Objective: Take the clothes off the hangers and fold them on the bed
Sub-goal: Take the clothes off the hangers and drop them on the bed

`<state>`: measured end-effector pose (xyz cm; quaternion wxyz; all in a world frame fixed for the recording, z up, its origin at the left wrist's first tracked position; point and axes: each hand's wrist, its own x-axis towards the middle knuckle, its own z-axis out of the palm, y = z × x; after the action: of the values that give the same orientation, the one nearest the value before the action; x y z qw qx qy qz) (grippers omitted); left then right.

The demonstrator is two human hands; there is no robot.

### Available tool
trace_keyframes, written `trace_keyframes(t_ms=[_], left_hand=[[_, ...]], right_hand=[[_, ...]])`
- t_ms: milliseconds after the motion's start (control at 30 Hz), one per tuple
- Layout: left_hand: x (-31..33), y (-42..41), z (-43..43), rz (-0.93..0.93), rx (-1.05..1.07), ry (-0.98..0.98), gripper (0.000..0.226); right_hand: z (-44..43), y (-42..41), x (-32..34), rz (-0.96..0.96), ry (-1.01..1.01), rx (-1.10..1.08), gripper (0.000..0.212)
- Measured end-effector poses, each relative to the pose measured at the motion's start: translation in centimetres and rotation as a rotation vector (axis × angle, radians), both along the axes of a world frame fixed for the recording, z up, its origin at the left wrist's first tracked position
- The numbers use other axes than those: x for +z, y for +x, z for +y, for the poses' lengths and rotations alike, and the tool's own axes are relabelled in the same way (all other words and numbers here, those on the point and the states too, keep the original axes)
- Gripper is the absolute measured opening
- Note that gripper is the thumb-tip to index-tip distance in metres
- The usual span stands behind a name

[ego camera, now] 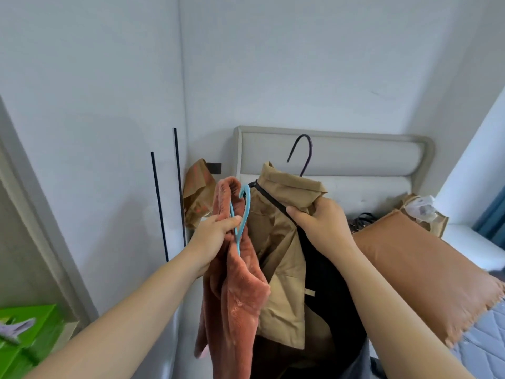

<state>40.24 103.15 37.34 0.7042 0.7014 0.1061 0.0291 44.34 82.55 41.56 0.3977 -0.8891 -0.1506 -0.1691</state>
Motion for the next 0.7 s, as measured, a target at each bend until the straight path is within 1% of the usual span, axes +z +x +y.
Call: trace_keyframes(t_ms=[100,233,400,700], left_hand=[[-0.5,3.2,0.9,0.022,0.028,0.006,0.024],[-1.3,7.2,2.1,0.046,0.066,-0.026,0.020],[-2.8,12.7,3.6,0.058,0.069,0.006,0.019],[-4.6,21.4,6.1,0.126,0.094,-0.120,0.016]], right_hand=[[0.8,3.6,-0.5,0.006,0.017,0.006,0.023],[2.3,8.2,-1.3,0.030,0.028,0.025,0.022],[4.2,13.8,-2.4,0.037,0.028,0.028,0.023],[7.5,22.6,-4.1,0.072,0.045,0.005,0.020]])
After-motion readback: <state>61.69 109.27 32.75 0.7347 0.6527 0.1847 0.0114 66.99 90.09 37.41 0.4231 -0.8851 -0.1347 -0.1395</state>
